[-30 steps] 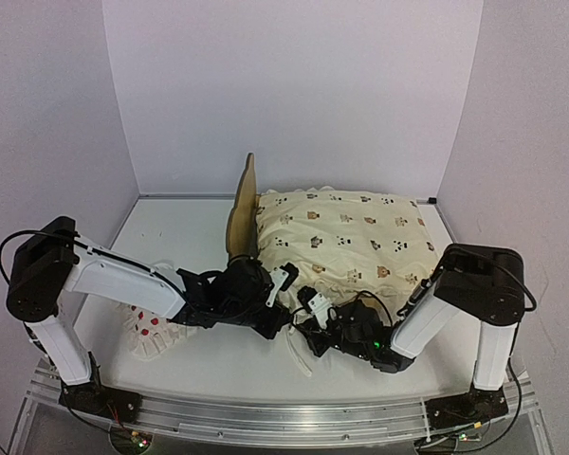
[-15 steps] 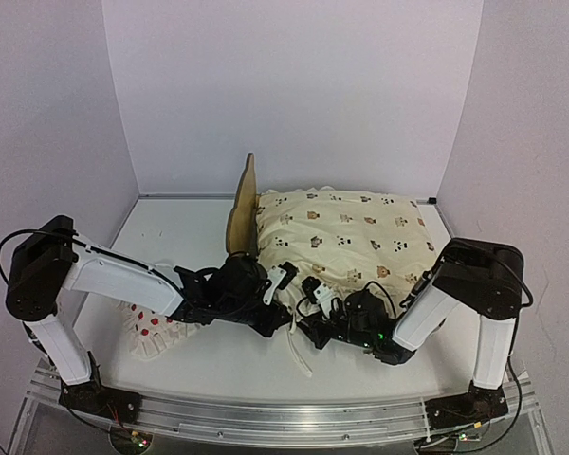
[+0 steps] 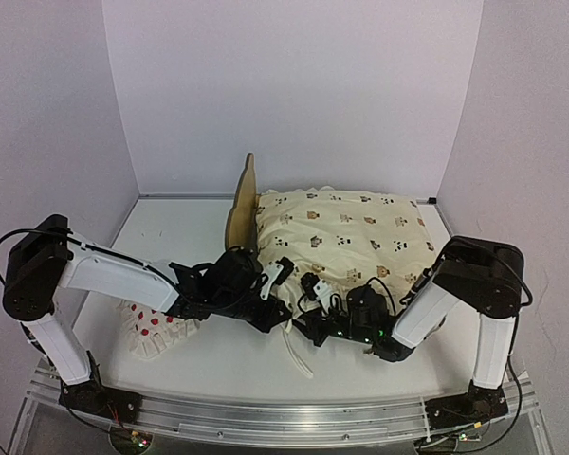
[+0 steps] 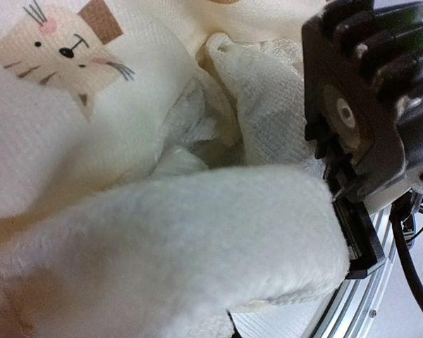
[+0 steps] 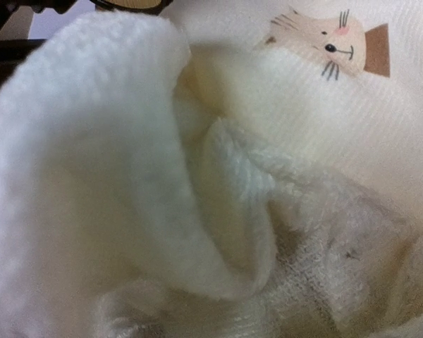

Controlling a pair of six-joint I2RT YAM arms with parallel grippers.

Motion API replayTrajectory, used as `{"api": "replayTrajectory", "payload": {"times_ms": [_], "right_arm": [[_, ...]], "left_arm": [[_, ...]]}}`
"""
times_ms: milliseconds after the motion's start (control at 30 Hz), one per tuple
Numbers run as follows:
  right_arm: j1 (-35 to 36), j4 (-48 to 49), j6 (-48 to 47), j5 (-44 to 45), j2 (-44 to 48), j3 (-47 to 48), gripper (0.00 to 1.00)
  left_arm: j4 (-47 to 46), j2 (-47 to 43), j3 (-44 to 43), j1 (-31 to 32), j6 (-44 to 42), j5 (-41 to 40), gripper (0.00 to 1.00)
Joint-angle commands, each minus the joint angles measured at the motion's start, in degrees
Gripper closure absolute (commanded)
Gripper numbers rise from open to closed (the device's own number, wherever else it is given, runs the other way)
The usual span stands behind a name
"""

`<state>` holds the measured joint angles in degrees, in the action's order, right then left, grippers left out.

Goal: Set up the pet bed

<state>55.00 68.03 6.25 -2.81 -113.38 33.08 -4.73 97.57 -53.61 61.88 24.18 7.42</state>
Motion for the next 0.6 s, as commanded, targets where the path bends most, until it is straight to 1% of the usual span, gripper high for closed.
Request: {"api": "replayTrajectory", "payload": {"times_ms": [0, 367, 567], "right_arm": [[-0.35, 4.72, 1.72, 0.7, -0.94, 2.34, 0.75], [-0.26, 4.73, 4.89, 2.81, -2.02, 3.27, 0.83], [-0.33, 4.73, 5.67, 6.29, -2.15, 3.39, 0.93]], "left_arm": [[-2.86, -2.81, 0.32, -0.69, 1.08, 0.86, 1.0], [-3.9, -2.97, 1.08, -0.9, 1.83, 2.27, 1.0], [-4.23, -2.95, 1.23, -0.93, 2.0, 2.92, 1.0]]}}
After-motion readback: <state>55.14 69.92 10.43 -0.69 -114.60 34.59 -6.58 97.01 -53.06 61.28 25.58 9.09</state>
